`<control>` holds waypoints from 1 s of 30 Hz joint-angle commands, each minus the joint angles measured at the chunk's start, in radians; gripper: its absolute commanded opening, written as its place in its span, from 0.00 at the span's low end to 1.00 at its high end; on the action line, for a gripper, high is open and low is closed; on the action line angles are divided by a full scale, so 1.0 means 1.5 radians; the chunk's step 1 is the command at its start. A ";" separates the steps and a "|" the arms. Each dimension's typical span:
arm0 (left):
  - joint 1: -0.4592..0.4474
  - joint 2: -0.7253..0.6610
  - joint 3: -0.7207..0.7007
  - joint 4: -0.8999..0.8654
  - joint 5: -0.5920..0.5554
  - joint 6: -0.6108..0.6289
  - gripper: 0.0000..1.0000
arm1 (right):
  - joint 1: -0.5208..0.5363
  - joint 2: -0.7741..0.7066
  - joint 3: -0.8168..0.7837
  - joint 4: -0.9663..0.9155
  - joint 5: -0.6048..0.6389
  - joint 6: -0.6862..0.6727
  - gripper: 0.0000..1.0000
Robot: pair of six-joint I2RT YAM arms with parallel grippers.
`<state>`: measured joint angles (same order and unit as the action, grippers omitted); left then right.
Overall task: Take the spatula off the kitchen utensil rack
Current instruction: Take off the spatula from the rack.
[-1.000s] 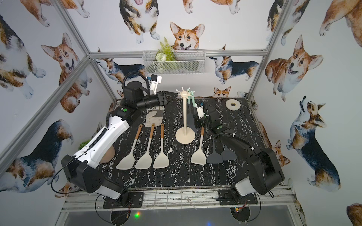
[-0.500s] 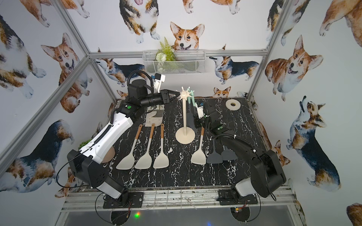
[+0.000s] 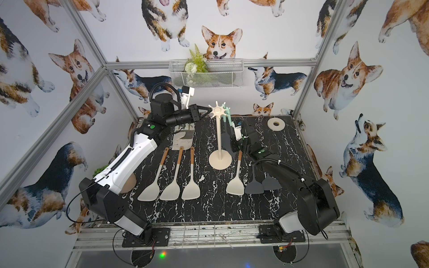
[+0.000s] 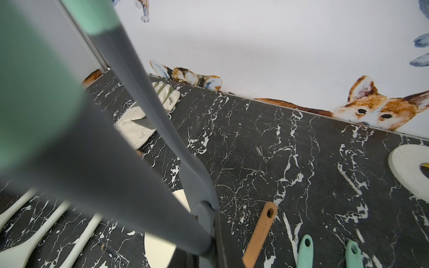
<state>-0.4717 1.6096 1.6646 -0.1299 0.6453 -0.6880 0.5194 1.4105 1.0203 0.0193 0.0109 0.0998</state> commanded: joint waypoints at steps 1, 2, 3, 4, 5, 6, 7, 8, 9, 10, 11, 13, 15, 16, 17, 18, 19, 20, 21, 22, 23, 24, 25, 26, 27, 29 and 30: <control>0.001 0.002 0.012 -0.020 0.016 0.010 0.00 | -0.015 -0.022 0.011 0.027 0.043 0.034 0.00; 0.001 0.004 0.014 -0.027 0.012 0.010 0.00 | -0.016 -0.027 0.014 0.021 0.050 0.027 0.00; 0.001 0.005 0.016 -0.030 0.012 0.009 0.00 | -0.016 -0.028 0.015 0.018 0.055 0.022 0.00; 0.001 0.006 0.017 -0.031 0.013 0.008 0.00 | -0.016 -0.030 0.017 0.015 0.061 0.018 0.00; 0.001 0.008 0.019 -0.034 0.013 0.006 0.00 | -0.016 -0.030 0.019 0.013 0.069 0.011 0.00; 0.001 0.008 0.020 -0.034 0.014 0.005 0.00 | -0.017 -0.030 0.021 0.010 0.073 0.008 0.00; 0.001 0.009 0.021 -0.034 0.015 0.004 0.00 | -0.017 -0.030 0.023 0.007 0.077 0.006 0.00; 0.001 0.010 0.021 -0.034 0.014 0.003 0.00 | -0.017 -0.030 0.026 0.005 0.078 0.005 0.00; 0.001 0.009 0.021 -0.033 0.014 0.003 0.00 | -0.018 -0.029 0.027 0.002 0.076 0.004 0.00; 0.001 0.010 0.021 -0.033 0.014 0.004 0.00 | -0.018 -0.029 0.028 0.001 0.074 0.006 0.00; 0.001 0.010 0.021 -0.033 0.013 0.003 0.00 | -0.018 -0.029 0.027 -0.001 0.070 0.008 0.00; 0.001 0.009 0.020 -0.029 0.013 0.004 0.14 | -0.018 -0.032 0.022 -0.003 0.064 0.015 0.00; 0.001 0.006 0.018 -0.022 0.015 0.004 0.28 | -0.020 -0.041 0.012 -0.005 0.063 0.022 0.00; 0.001 0.005 0.016 -0.020 0.016 0.007 0.32 | -0.023 -0.049 0.005 -0.008 0.063 0.029 0.00; 0.001 0.004 0.015 -0.019 0.016 0.009 0.34 | -0.026 -0.055 -0.001 -0.011 0.061 0.033 0.00; 0.001 0.003 0.014 -0.019 0.016 0.012 0.36 | -0.029 -0.061 -0.003 -0.013 0.061 0.036 0.00; 0.001 0.000 0.013 -0.019 0.016 0.015 0.37 | -0.033 -0.068 -0.009 -0.016 0.059 0.041 0.00; 0.002 -0.001 0.011 -0.019 0.016 0.019 0.40 | -0.039 -0.079 -0.014 -0.024 0.057 0.046 0.00; 0.002 -0.002 0.010 -0.020 0.017 0.023 0.41 | -0.047 -0.090 -0.019 -0.031 0.054 0.052 0.00; 0.003 -0.003 0.010 -0.020 0.017 0.026 0.42 | -0.052 -0.098 -0.023 -0.039 0.052 0.057 0.00; 0.002 -0.006 0.008 -0.021 0.020 0.031 0.44 | -0.058 -0.109 -0.027 -0.046 0.048 0.061 0.00; 0.002 -0.009 0.006 -0.021 0.021 0.038 0.47 | -0.063 -0.120 -0.032 -0.053 0.044 0.066 0.00; 0.003 -0.014 0.002 -0.021 0.021 0.044 0.49 | -0.070 -0.138 -0.040 -0.063 0.037 0.069 0.00; 0.006 -0.024 -0.007 -0.021 0.021 0.058 0.53 | -0.078 -0.165 -0.054 -0.080 0.030 0.072 0.00; 0.008 -0.029 -0.011 -0.021 0.024 0.065 0.55 | -0.084 -0.187 -0.064 -0.094 0.009 0.070 0.00; 0.014 -0.041 -0.022 -0.022 0.026 0.079 0.57 | -0.088 -0.218 -0.073 -0.111 -0.024 0.065 0.00; 0.019 -0.051 -0.030 -0.022 0.028 0.088 0.59 | -0.090 -0.229 -0.078 -0.120 -0.051 0.061 0.00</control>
<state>-0.4591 1.5669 1.6440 -0.1768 0.6682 -0.6125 0.3920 1.1244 0.9245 -0.1043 0.0525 0.1829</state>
